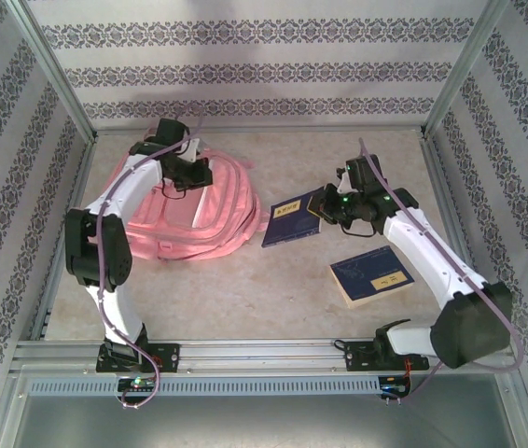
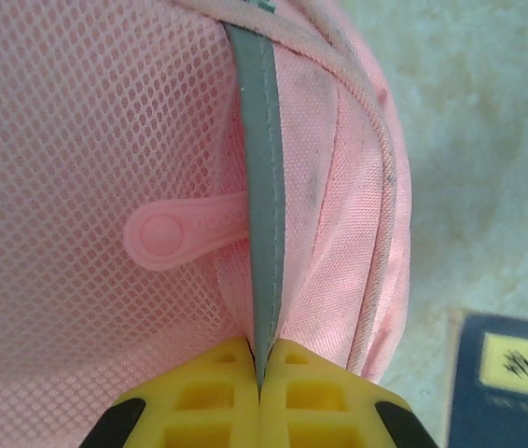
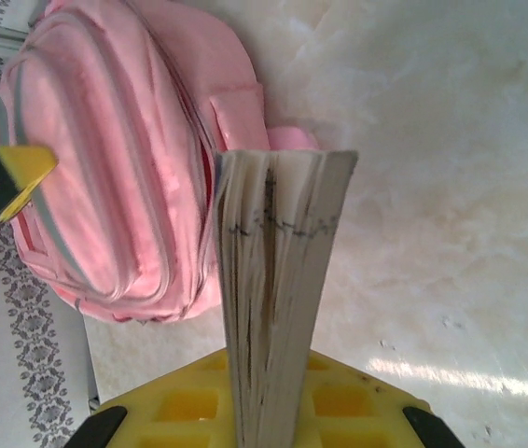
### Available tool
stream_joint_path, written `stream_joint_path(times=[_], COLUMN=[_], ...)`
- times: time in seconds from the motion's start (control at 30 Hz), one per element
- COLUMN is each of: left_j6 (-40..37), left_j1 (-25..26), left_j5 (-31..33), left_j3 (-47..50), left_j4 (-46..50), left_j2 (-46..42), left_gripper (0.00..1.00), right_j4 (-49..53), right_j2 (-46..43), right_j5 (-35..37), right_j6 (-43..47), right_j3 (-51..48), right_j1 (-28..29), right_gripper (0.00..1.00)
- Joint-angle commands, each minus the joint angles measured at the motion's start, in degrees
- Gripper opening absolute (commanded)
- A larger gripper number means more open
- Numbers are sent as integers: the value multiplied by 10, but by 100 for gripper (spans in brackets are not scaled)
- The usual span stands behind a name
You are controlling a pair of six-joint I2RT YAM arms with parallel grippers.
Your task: Pack the student bag
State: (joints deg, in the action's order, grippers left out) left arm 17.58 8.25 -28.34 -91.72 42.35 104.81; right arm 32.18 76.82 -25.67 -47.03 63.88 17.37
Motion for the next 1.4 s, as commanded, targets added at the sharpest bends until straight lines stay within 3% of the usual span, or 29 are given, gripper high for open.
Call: stream_joint_path(times=[0.0, 0.23, 0.33, 0.43, 0.47, 0.53, 0.63, 0.77, 0.83, 1.07, 1.37], left_j6=[2, 10, 8, 13, 21, 36, 53, 74, 66, 60, 34], left_j1=[-17, -27, -27, -27, -27, -16, 18, 81, 118, 186, 207], left_j5=[-51, -112, -142, -134, -119, -83, 19, 169, 210, 215, 261], left_j3=[-5, -2, 1, 10, 16, 21, 10, -21, -47, -85, -163], left_j4=[17, 21, 18, 19, 20, 28, 77, 133, 159, 200, 250], left_j2=[-68, -120, -129, -133, -137, -143, -148, -168, -166, -118, -39], left_gripper=[0, 0, 0, 0, 8, 38, 52, 58, 60, 64, 64], right_j4=[-70, -157, -201, -241, -264, -309, -367, -399, -415, -455, -492], right_j2=[20, 72, 105, 142, 147, 146, 144, 141, 139, 146, 144], right_j5=[10, -24, -57, -98, -107, -109, -122, -137, -139, -147, -152], right_j6=[0, 4, -19, -68, -91, -129, -179, -211, -224, -251, -272], right_j3=[35, 60, 77, 98, 97, 86, 73, 70, 66, 58, 43], right_j1=[0, 3, 18, 41, 47, 55, 60, 71, 77, 92, 99], right_gripper=[0, 0, 0, 0, 0, 0, 0, 0, 0, 0, 0])
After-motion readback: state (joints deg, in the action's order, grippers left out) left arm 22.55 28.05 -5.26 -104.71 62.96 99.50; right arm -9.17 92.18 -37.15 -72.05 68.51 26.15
